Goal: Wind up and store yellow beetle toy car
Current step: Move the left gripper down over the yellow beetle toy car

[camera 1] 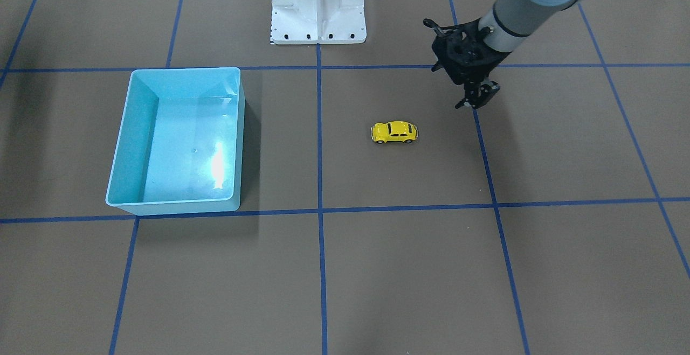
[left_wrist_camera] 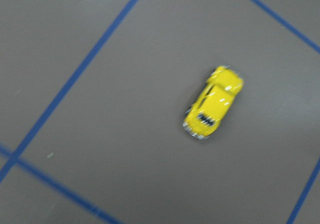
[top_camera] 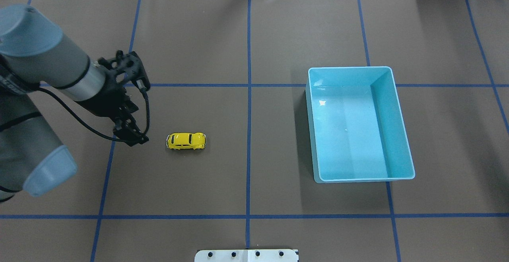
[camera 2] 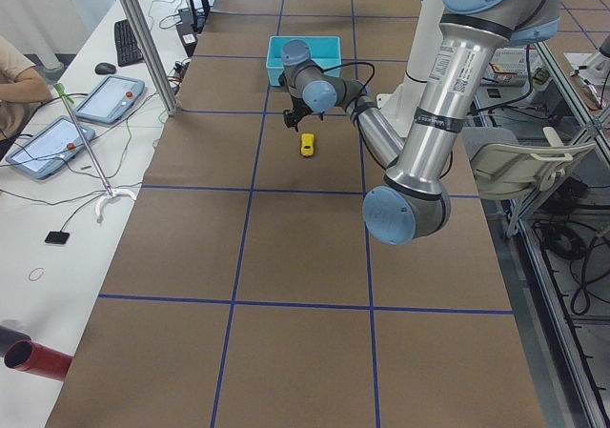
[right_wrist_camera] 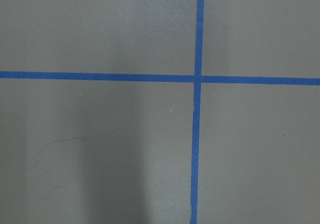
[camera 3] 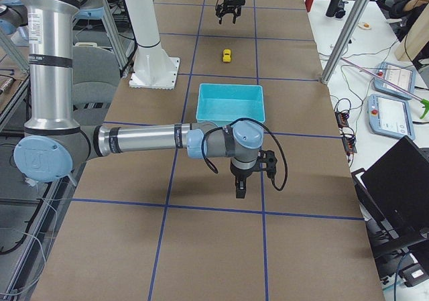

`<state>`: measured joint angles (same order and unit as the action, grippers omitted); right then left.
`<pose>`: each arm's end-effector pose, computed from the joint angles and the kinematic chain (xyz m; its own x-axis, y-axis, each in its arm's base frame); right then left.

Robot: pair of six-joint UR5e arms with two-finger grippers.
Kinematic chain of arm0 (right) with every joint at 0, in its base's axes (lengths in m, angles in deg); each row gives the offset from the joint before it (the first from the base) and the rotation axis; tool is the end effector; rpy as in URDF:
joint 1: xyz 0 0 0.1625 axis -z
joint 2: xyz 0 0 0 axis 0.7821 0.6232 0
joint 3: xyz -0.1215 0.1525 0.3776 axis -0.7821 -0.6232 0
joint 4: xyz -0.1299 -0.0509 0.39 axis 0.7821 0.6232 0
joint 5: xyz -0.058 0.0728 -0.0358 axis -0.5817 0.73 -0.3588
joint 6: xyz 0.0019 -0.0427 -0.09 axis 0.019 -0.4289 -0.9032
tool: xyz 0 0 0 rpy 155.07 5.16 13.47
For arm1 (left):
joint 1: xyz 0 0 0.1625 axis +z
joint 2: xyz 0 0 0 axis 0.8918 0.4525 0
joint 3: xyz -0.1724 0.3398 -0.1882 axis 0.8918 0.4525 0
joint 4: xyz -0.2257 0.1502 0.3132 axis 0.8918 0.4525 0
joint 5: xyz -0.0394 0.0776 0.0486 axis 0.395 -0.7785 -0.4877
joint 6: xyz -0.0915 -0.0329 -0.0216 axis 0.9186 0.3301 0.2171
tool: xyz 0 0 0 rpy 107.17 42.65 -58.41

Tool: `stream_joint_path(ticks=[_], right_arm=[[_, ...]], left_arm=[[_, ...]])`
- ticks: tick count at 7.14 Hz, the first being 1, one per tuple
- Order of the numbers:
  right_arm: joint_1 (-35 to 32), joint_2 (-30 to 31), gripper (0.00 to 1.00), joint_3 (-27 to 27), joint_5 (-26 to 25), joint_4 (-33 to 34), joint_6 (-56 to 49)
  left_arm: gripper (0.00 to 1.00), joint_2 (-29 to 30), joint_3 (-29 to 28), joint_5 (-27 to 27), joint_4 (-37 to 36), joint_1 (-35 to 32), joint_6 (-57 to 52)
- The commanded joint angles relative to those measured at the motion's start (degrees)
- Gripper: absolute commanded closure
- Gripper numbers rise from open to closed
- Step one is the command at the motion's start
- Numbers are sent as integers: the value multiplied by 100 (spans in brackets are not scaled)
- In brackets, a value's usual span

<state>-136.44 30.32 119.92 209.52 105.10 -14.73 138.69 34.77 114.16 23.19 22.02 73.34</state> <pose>0.0223 -0.4779 0.6100 0.7142 -0.0168 0.6997 0.0064 0.9998 0.0174 0.3735 -0.4200 0.2539 0.1519 0.9037 -0.4002 -0.5329 0.4159 0.7369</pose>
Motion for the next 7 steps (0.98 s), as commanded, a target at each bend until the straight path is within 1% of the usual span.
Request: stream_joint_path(ticks=[1,2,3,4,5,7], right_arm=[[-9,16,0,34,15,-8,3],[0,33,0,69,24,0,-6],[0,16,0,35,-2,0,3],[0,33,0,61,7,0,3],[-9,34,0,52,7,0,3],[-9,42,0,61,-11,0,3]], left_arm=[[0,710,-304,-741,-16,774,-31],[0,965,-436,-1188,-69,942,-48],[0,1177,-507,-1732,-356,1092,-692],[0,1388,-551,-2077,-977,1189,-1821],[0,1564,-638,-2237,-1618,1208,-2224],[0,1906,-866,-2256,-2771,1225,-2298]])
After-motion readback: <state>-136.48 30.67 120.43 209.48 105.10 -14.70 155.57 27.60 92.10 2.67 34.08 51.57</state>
